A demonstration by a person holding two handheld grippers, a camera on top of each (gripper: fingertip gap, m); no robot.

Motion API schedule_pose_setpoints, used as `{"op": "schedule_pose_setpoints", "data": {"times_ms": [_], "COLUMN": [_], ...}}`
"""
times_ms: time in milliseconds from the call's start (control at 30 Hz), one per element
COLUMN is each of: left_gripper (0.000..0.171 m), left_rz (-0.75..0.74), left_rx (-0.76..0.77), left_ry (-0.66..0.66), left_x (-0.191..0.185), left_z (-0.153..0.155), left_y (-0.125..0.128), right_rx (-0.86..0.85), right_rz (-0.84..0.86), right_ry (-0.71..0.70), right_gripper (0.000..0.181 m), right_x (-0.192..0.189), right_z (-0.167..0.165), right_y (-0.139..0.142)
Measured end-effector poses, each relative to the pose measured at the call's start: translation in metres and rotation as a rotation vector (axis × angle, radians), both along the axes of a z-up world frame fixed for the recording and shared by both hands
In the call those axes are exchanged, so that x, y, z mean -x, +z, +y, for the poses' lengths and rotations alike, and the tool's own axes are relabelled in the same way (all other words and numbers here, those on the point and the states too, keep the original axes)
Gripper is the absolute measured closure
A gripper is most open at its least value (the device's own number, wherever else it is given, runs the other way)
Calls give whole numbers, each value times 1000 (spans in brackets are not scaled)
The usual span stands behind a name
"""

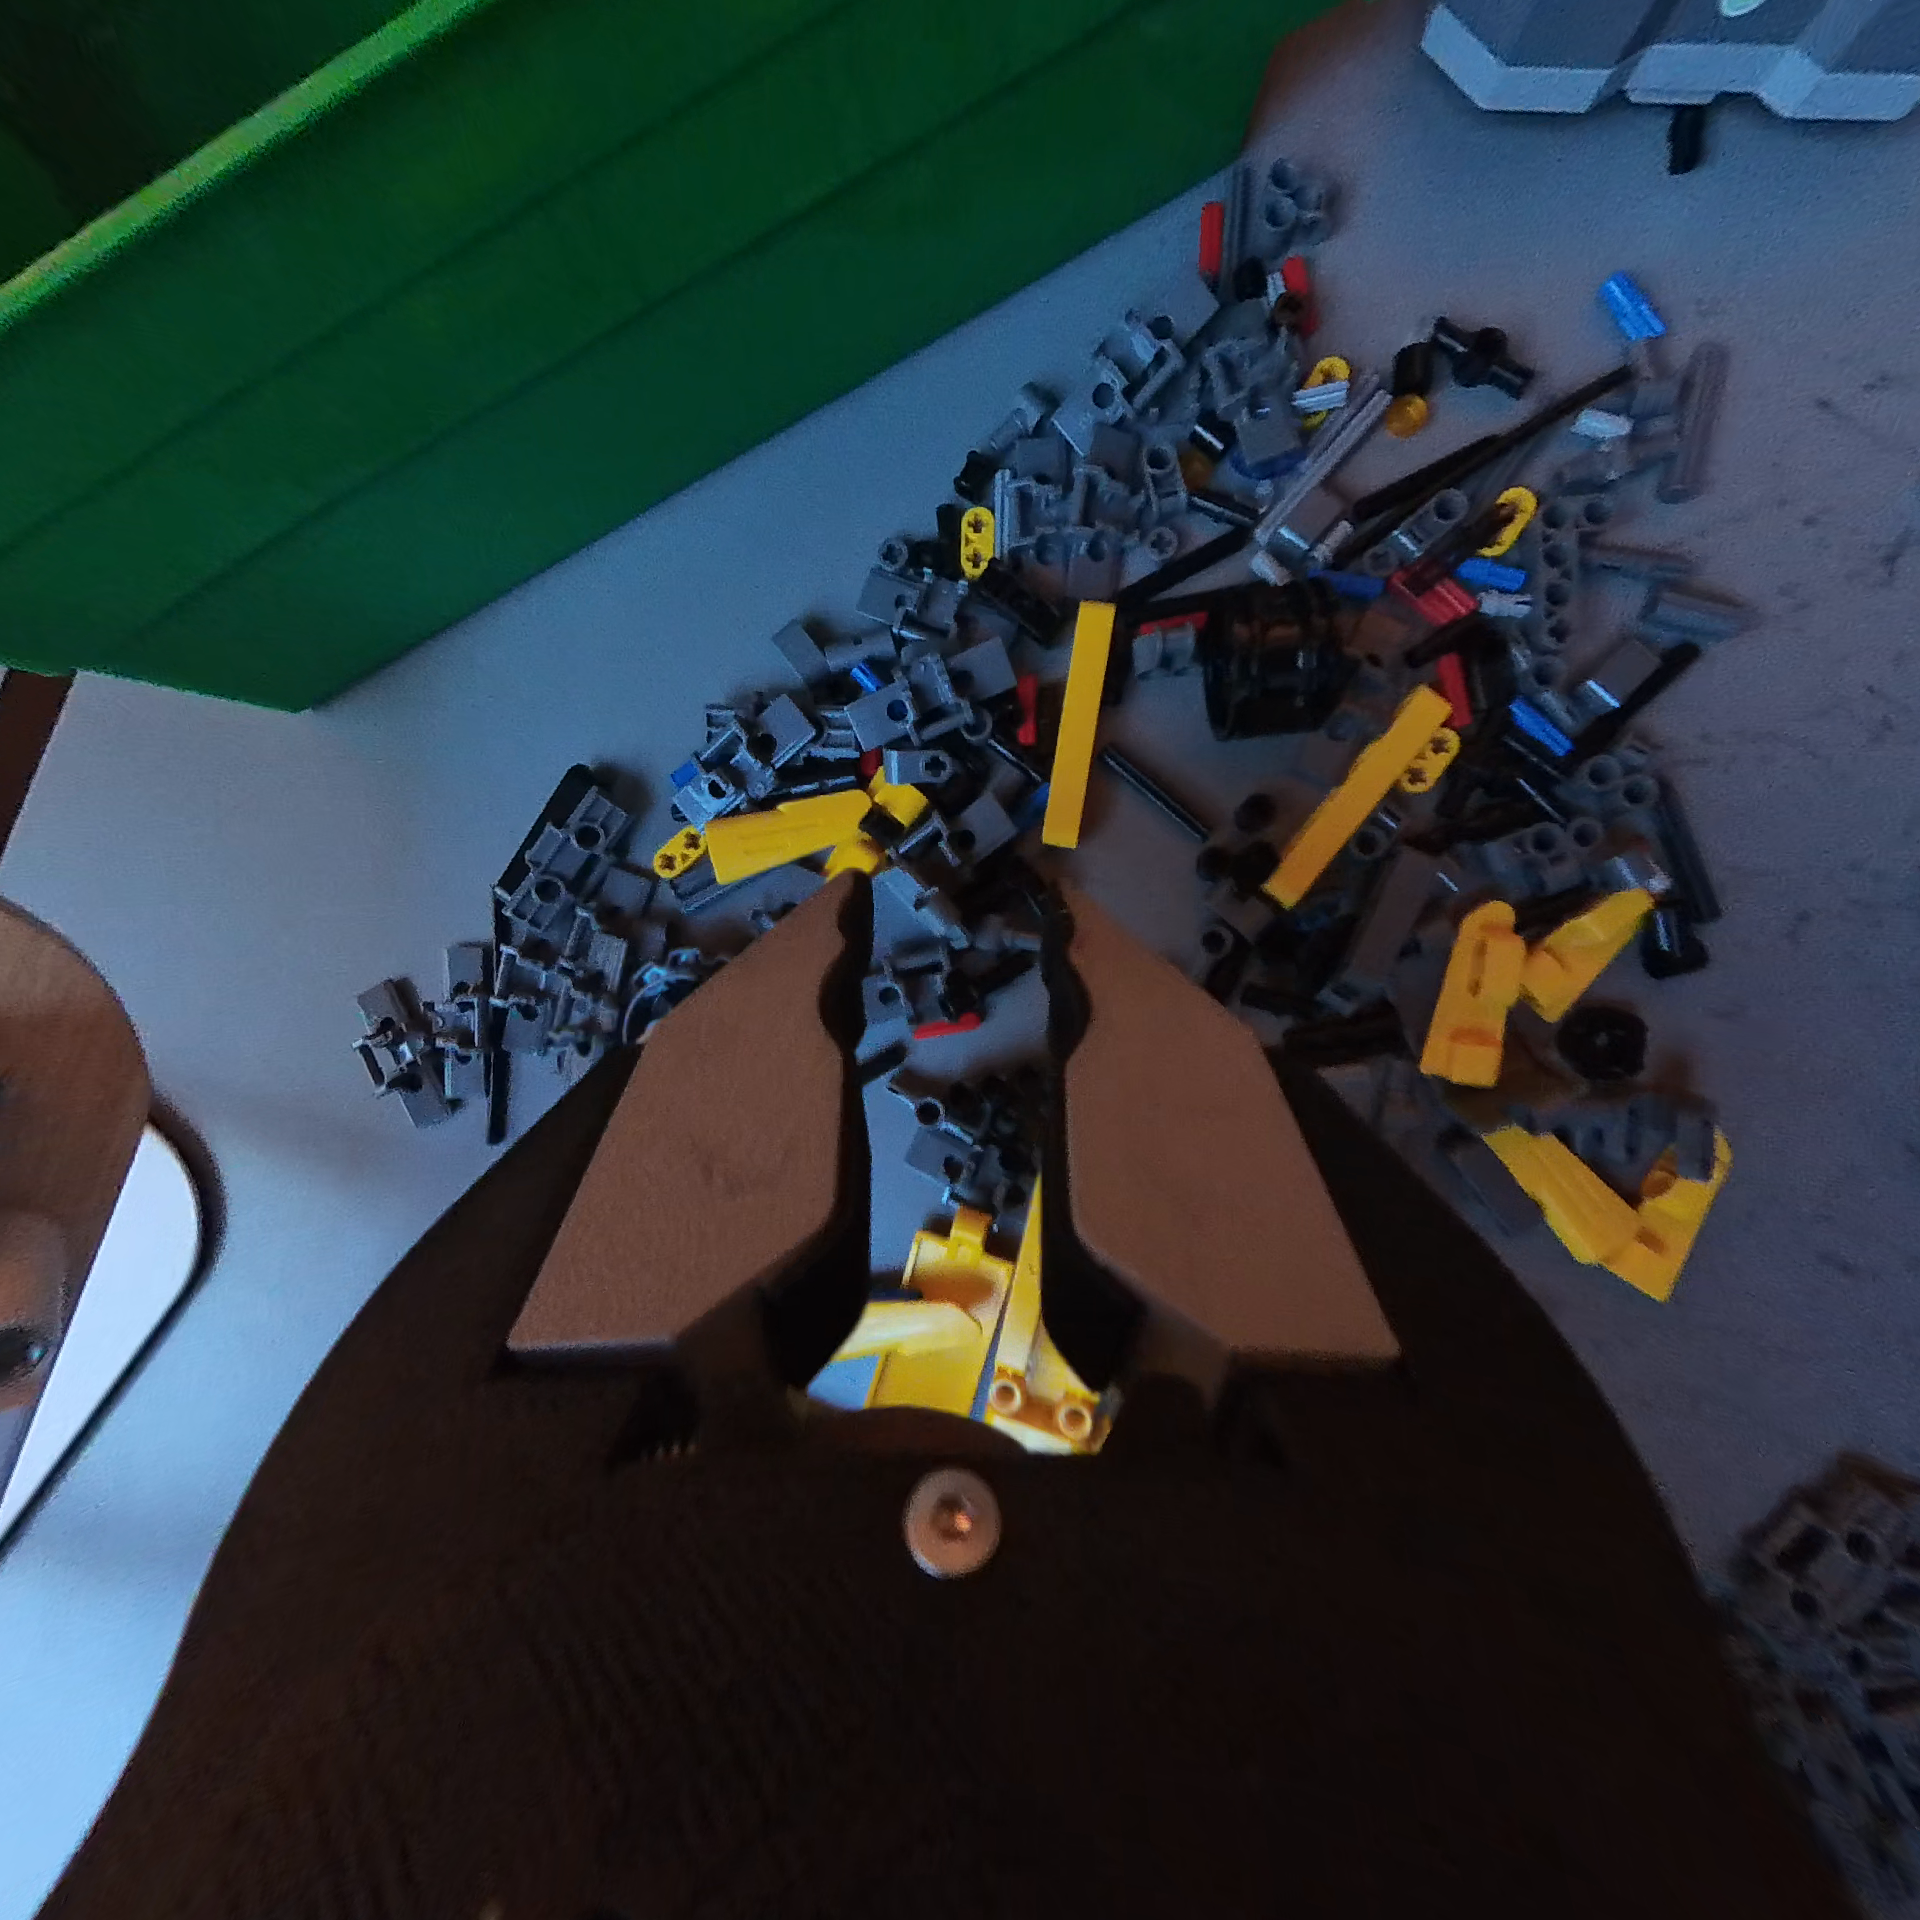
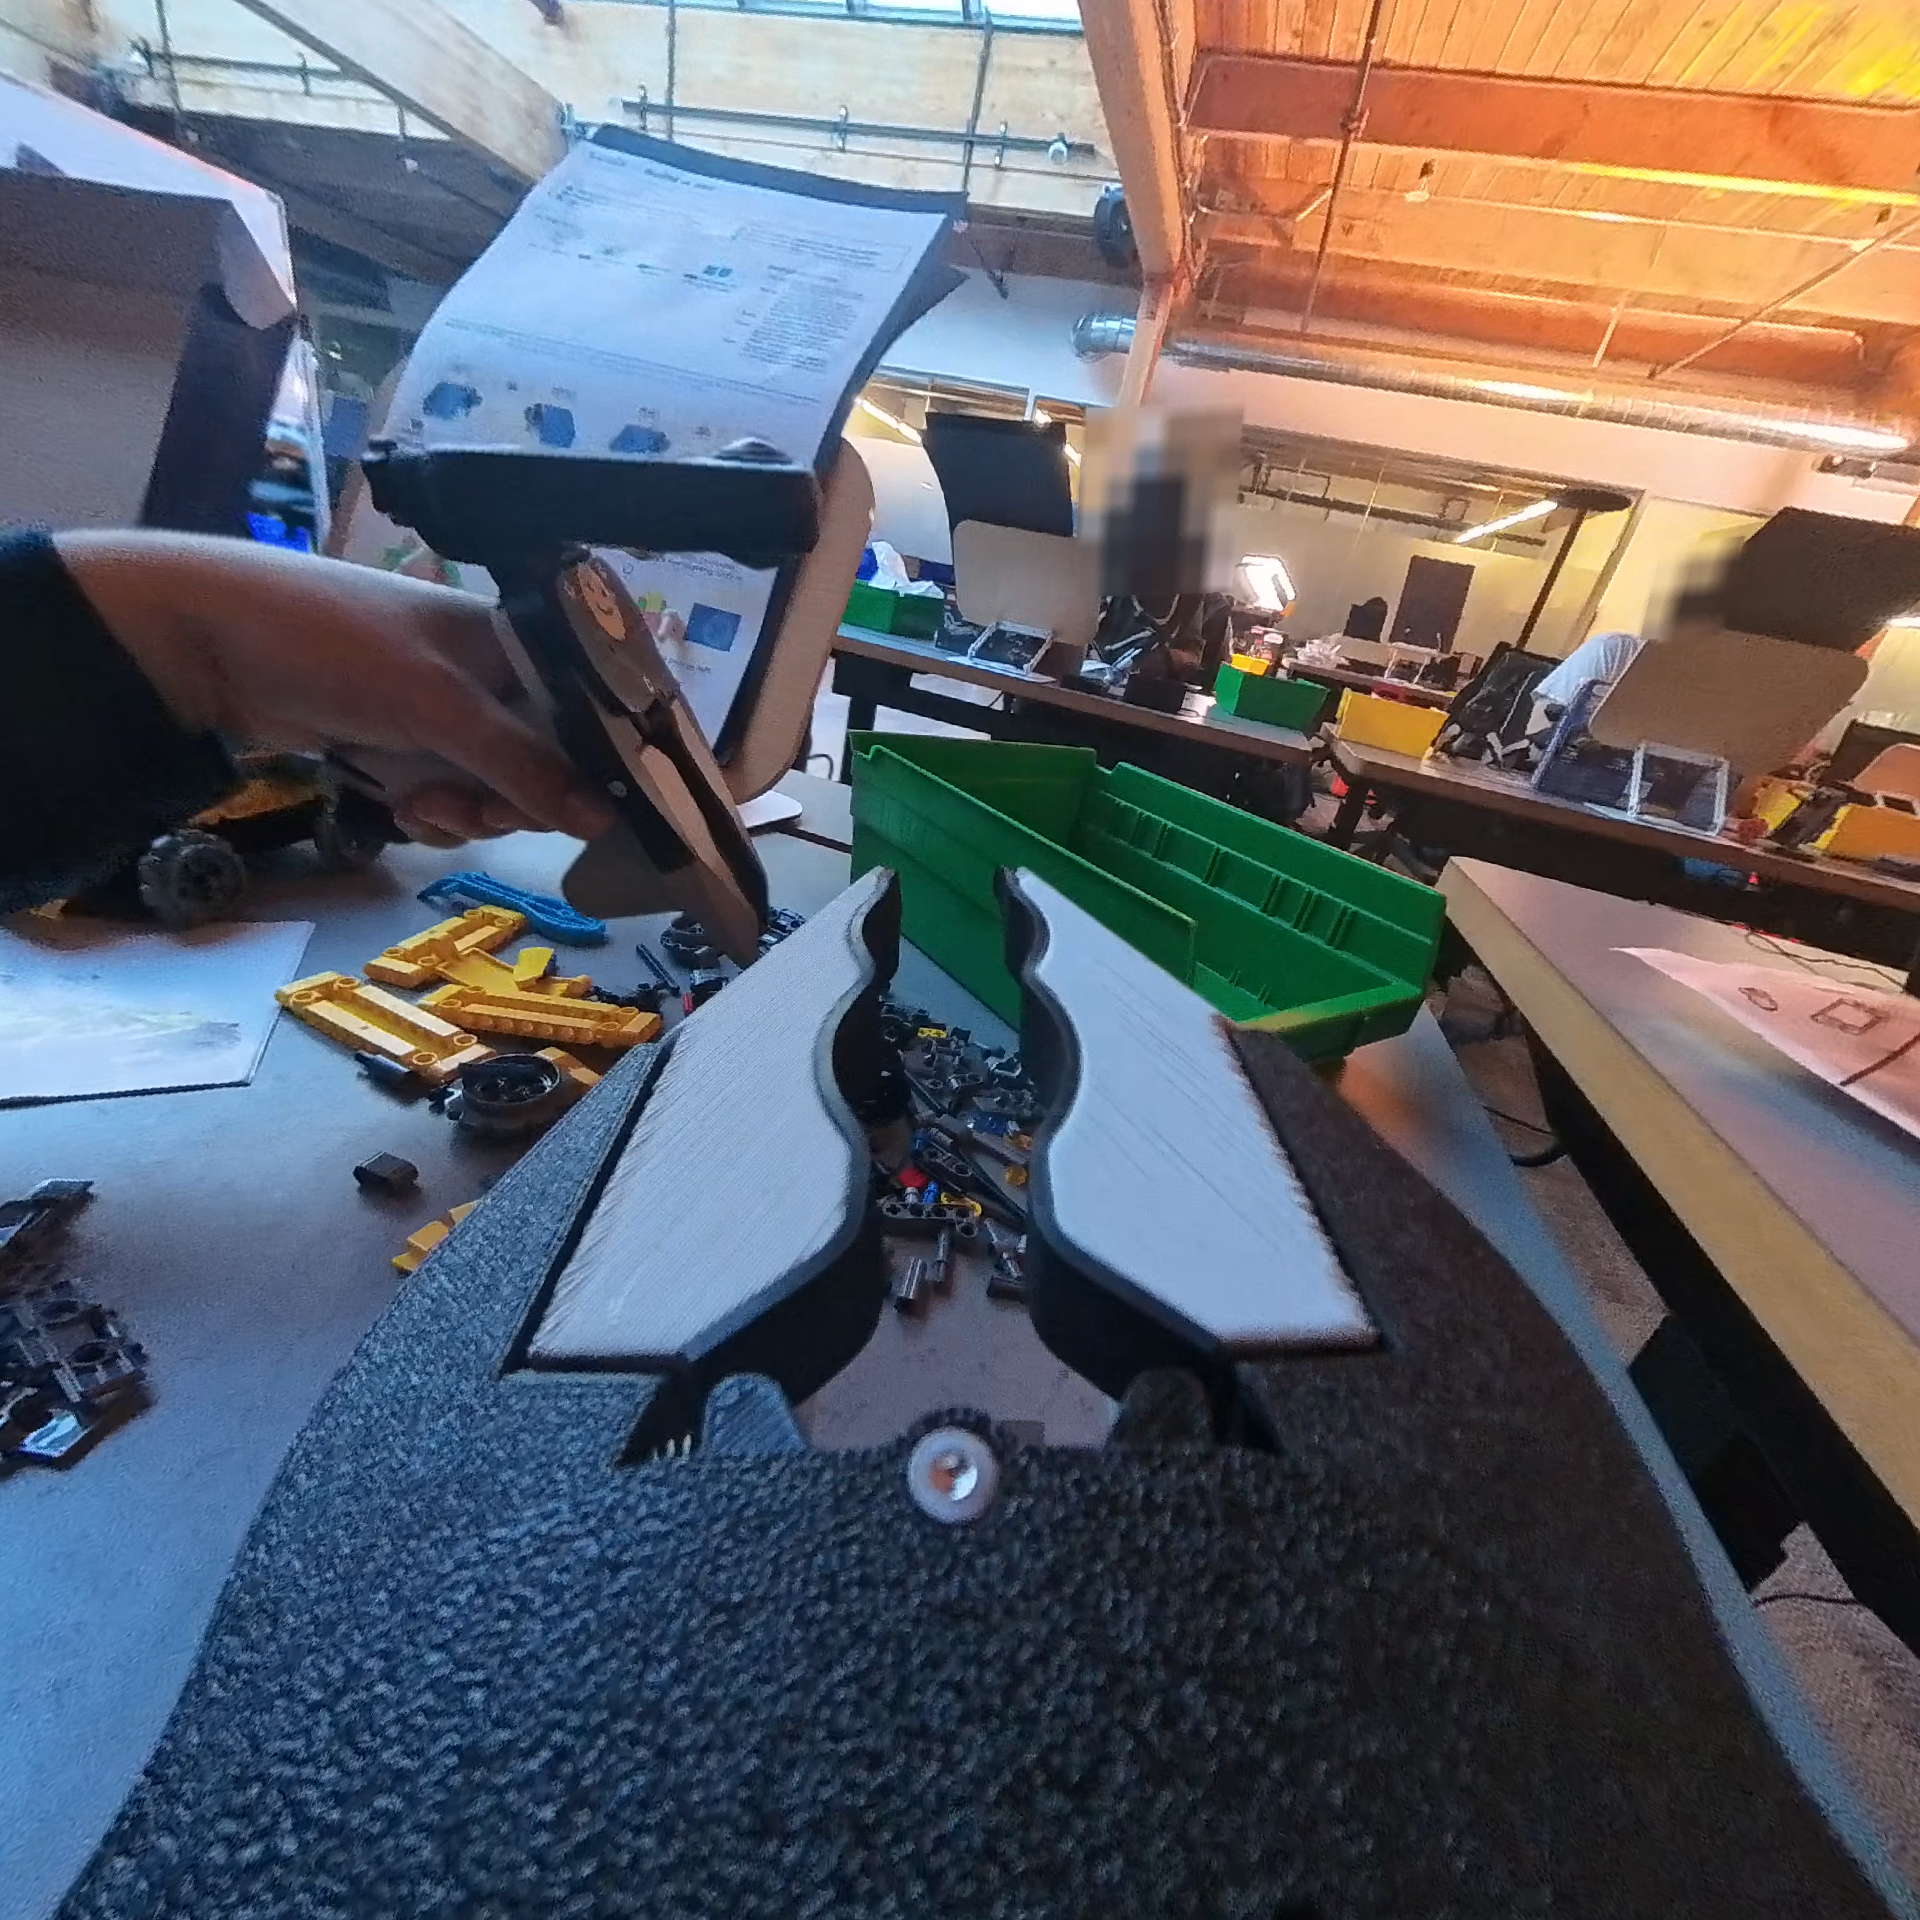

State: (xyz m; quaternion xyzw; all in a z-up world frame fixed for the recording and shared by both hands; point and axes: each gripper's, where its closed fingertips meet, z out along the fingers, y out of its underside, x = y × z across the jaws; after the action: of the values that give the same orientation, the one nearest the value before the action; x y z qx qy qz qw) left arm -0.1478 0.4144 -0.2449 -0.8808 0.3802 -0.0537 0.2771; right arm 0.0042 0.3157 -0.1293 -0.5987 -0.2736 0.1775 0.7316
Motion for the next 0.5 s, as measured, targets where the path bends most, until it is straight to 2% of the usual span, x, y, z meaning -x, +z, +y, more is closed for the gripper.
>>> {"op": "schedule_pose_setpoints", "data": {"times_ms": [167, 267, 300, 400, 500], "left_gripper": [146, 162, 161, 148, 148], "left_rz": [86, 150, 161, 72, -5], "left_rx": [47, 20, 20, 10, -25], "left_ry": [48, 71, 78, 54, 30], "left_x": [10, 23, 26, 14, 0], "left_z": [6, 10, 11, 10, 14], "left_y": [-27, -28, -28, -18, -9], "right_rx": [19, 15, 15, 20, 23], "right_rz": [7, 4, 2, -3, -2], "right_ry": [18, 21, 23, 28, 35], "right_gripper": [163, 164, 164, 164, 164], "right_x": [2, 3, 3, 5, 6], "right_z": [2, 1, 1, 2, 1], "right_y": [-2, -2, -2, -3, -4]}}
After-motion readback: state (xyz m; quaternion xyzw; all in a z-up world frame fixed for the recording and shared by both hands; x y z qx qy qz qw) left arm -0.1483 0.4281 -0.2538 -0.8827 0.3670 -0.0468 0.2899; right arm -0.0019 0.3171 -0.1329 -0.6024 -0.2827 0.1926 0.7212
